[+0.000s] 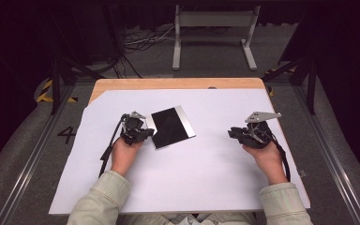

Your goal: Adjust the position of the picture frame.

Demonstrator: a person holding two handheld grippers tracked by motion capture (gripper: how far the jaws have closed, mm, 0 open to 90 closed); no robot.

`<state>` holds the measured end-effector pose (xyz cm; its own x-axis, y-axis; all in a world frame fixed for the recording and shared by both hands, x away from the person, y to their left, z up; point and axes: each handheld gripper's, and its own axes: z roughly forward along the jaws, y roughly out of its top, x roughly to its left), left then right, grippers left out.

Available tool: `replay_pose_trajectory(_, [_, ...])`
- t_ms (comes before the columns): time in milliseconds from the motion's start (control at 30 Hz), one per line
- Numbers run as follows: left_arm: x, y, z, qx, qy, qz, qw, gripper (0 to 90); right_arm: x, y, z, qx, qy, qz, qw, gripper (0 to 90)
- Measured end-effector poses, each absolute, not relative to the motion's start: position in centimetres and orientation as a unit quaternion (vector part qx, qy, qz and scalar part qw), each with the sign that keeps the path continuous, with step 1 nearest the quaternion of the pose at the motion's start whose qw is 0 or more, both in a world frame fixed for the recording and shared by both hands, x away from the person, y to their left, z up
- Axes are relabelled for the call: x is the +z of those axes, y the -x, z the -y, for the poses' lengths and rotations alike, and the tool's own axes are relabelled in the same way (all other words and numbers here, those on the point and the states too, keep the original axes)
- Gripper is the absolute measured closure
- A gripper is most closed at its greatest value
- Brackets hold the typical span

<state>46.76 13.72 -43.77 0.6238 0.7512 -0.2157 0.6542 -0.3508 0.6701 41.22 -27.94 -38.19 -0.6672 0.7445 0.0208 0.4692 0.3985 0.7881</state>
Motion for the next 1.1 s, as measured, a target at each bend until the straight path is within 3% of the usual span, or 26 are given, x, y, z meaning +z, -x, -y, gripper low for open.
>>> replay_pose_trajectory(667, [-44.1, -46.8, -13.4, 0.018, -0.818, -0.431, 0.38, 90.0, -38.2, -41.3, 28.0, 0.406, -0.373, -0.817, 0.167, 73.7])
replay_pose_trajectory(1100, [-43.8, -45.1, -9.3, 0.002, -0.849, -0.381, 0.367, 90.0, -38.3, -41.4, 28.0, 0.405, -0.373, -0.818, 0.166, 73.6])
